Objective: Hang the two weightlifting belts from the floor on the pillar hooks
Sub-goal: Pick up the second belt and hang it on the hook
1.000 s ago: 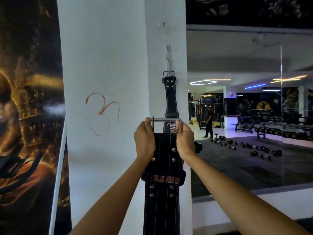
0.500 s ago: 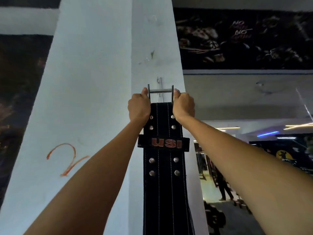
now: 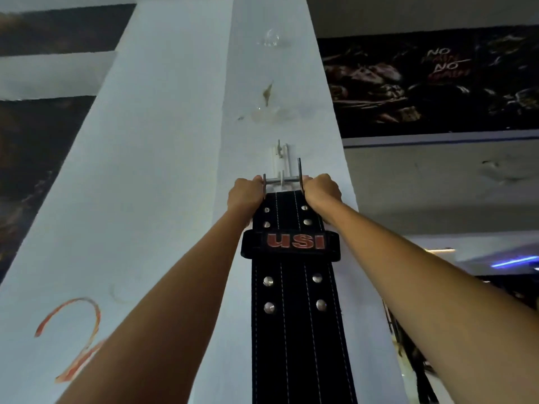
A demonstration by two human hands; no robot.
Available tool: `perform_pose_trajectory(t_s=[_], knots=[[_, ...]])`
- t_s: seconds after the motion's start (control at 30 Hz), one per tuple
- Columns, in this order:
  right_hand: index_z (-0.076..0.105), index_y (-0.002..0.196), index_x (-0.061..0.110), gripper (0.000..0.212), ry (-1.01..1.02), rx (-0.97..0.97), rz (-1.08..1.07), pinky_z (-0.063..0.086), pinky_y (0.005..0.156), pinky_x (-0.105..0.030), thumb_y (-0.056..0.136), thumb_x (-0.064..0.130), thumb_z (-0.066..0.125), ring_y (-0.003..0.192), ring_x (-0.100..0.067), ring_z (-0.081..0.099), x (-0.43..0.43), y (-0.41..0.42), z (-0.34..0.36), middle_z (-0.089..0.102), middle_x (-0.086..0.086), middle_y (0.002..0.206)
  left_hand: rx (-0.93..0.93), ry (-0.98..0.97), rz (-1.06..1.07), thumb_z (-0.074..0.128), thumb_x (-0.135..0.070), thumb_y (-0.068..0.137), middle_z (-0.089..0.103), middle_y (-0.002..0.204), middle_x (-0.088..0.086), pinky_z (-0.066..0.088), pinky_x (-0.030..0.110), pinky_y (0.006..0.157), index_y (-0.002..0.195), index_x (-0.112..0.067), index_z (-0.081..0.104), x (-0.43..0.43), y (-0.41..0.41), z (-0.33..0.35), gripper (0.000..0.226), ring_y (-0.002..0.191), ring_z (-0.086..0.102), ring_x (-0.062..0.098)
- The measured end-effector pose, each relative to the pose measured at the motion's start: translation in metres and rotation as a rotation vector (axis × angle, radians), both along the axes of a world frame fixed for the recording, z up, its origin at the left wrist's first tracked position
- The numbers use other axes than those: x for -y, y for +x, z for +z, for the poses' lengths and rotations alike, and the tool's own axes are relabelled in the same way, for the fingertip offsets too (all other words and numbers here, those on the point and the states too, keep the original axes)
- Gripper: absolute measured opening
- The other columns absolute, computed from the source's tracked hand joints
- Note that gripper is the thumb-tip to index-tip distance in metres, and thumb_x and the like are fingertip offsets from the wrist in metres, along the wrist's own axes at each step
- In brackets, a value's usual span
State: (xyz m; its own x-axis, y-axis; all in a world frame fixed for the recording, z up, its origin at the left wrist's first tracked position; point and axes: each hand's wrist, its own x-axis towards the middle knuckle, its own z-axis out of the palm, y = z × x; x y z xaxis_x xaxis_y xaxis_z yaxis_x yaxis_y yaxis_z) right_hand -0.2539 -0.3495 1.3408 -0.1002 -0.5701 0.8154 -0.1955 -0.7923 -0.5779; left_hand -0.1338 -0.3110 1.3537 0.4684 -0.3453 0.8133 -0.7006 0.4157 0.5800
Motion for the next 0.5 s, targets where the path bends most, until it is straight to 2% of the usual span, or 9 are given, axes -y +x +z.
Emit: perform_pose_trajectory(t_s=[0.1, 0.17, 0.27, 0.3, 0.33, 0.4, 0.43, 0.5], knots=[[0.056, 0.101, 0.006, 0.037, -0.100, 0.015, 0.013, 0.033, 0.058, -0.029, 0.099, 0.033, 0.030, 0.082, -0.026, 0.050, -0.001, -0.002, -0.012, 0.058, -0.010, 0.094, 0.078, -0.113, 0.026, 0.036, -0.036, 0.096, 0.063, 0.102, 0.020, 0.044, 0.038, 0.079, 0.110, 0.003, 0.059, -0.006, -0.001, -0.015, 0.048, 0.099, 0.059, 0.036], [0.053, 0.095, 0.009, 0.036, -0.186, 0.002, 0.072, 0.030, 0.054, -0.029, 0.098, 0.037, 0.030, 0.079, -0.022, 0.048, 0.002, -0.005, -0.027, 0.052, 0.001, 0.077, 0.127, -0.212, -0.072, 0.036, -0.038, 0.097, 0.061, 0.085, 0.015, 0.041, 0.034, 0.067, 0.092, 0.003, 0.061, -0.013, -0.001, -0.035, 0.049, 0.081, 0.059, 0.029], [0.058, 0.100, 0.008, 0.033, -0.216, -0.025, 0.369, 0.046, 0.068, -0.028, 0.092, 0.039, 0.048, 0.081, -0.019, 0.058, 0.009, -0.016, -0.043, 0.059, 0.003, 0.079, 0.061, -0.227, -0.381, 0.054, -0.033, 0.092, 0.062, 0.071, 0.006, 0.048, 0.022, 0.051, 0.080, -0.006, 0.061, -0.024, -0.001, -0.052, 0.030, 0.059, 0.060, 0.015], [0.062, 0.095, 0.008, 0.034, -0.211, -0.046, 0.396, 0.048, 0.073, -0.030, 0.088, 0.040, 0.054, 0.079, -0.019, 0.061, 0.008, -0.019, -0.043, 0.063, 0.001, 0.079, 0.005, -0.212, -0.440, 0.060, -0.028, 0.089, 0.062, 0.068, 0.005, 0.049, 0.019, 0.045, 0.080, -0.008, 0.061, -0.026, 0.000, -0.050, 0.022, 0.054, 0.060, 0.013], [0.062, 0.083, 0.010, 0.033, -0.201, -0.052, 0.354, 0.048, 0.073, -0.032, 0.085, 0.043, 0.058, 0.074, -0.018, 0.061, 0.007, -0.021, -0.040, 0.063, 0.000, 0.075, -0.050, -0.190, -0.456, 0.064, -0.025, 0.086, 0.062, 0.067, 0.004, 0.049, 0.017, 0.042, 0.079, -0.009, 0.060, -0.027, -0.002, -0.047, 0.018, 0.053, 0.059, 0.012], [0.049, 0.062, 0.014, 0.038, -0.152, 0.022, 0.227, 0.042, 0.065, -0.030, 0.082, 0.044, 0.062, 0.061, -0.016, 0.054, 0.001, -0.020, -0.030, 0.055, 0.001, 0.064, -0.148, -0.138, -0.446, 0.067, -0.020, 0.083, 0.060, 0.067, 0.004, 0.049, 0.021, 0.046, 0.074, -0.010, 0.057, -0.028, -0.006, -0.038, 0.016, 0.054, 0.057, 0.014], [0.046, 0.062, 0.015, 0.037, -0.110, 0.065, 0.192, 0.042, 0.063, -0.029, 0.081, 0.041, 0.064, 0.061, -0.015, 0.053, -0.001, -0.018, -0.024, 0.055, 0.001, 0.066, -0.194, -0.109, -0.458, 0.069, -0.018, 0.081, 0.060, 0.068, 0.005, 0.049, 0.023, 0.047, 0.073, -0.010, 0.056, -0.028, -0.007, -0.034, 0.017, 0.055, 0.057, 0.015], [0.050, 0.070, 0.014, 0.028, -0.026, 0.133, 0.219, 0.052, 0.068, -0.032, 0.079, 0.035, 0.066, 0.069, -0.020, 0.060, -0.003, -0.012, -0.019, 0.060, -0.002, 0.075, -0.251, -0.041, -0.505, 0.070, -0.016, 0.080, 0.060, 0.070, 0.004, 0.048, 0.022, 0.042, 0.076, -0.010, 0.057, -0.028, -0.006, -0.030, 0.015, 0.057, 0.056, 0.015]])
